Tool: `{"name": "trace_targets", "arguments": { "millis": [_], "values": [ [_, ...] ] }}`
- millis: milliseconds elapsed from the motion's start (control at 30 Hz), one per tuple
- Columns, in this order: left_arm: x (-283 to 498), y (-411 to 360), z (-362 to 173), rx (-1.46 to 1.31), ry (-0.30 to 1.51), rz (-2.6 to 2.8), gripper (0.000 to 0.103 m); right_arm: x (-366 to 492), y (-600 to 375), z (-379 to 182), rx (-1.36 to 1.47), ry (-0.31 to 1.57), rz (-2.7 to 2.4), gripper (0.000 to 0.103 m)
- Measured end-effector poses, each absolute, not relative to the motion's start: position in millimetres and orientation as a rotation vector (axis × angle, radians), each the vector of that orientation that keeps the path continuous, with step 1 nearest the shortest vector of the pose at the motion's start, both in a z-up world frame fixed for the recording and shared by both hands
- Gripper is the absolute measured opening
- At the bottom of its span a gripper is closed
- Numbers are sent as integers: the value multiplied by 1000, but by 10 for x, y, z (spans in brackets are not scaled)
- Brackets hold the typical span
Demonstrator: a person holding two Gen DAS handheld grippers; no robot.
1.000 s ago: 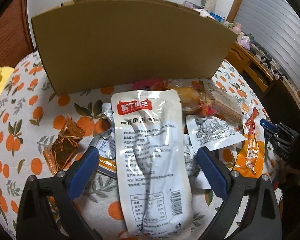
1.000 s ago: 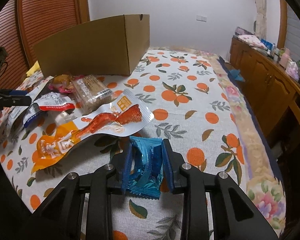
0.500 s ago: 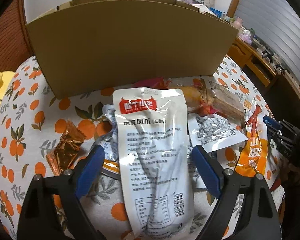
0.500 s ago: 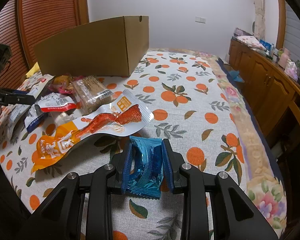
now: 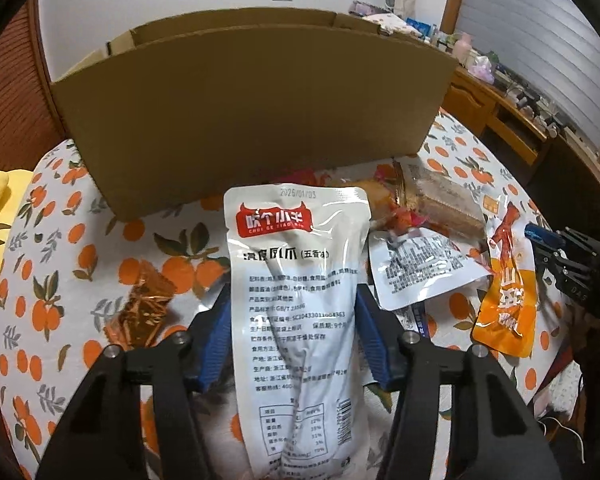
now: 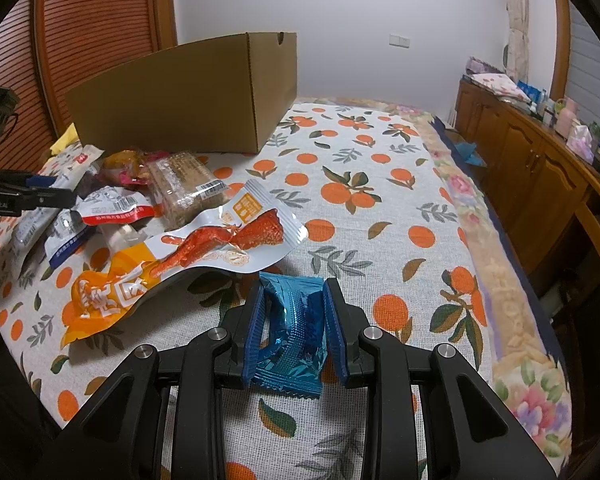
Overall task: Organize snacks
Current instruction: 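Grasp the white chicken-feet pouch with the left tool while the right tool lifts the blue candy, then carry both snacks over the cardboard box and open both tools to drop them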
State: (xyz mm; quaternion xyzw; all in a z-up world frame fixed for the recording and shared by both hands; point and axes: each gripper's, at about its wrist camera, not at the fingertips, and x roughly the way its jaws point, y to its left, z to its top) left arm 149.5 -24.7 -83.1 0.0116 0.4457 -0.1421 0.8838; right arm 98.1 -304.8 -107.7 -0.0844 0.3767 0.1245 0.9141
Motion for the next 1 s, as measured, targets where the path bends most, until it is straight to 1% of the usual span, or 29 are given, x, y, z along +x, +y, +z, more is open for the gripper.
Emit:
{"name": "trace_targets", "arguments": {
  "millis": [200, 300, 533, 1000],
  "values": [
    [1443, -115, -698, -1, 879, -292, 55, 990, -3081, -1018, -162, 786, 254, 20],
    [1409, -50, -606, -17, 849, -295, 56, 961, -3117, -1004, -158, 783, 245, 19],
    [1352, 8, -435, -31, 801, -293, 56, 906, -3184, -913, -139, 760, 241, 18],
    [1356, 11, 86, -40, 687, -321, 56, 807, -2872, -369, -181, 638, 311, 18]
  ]
}}
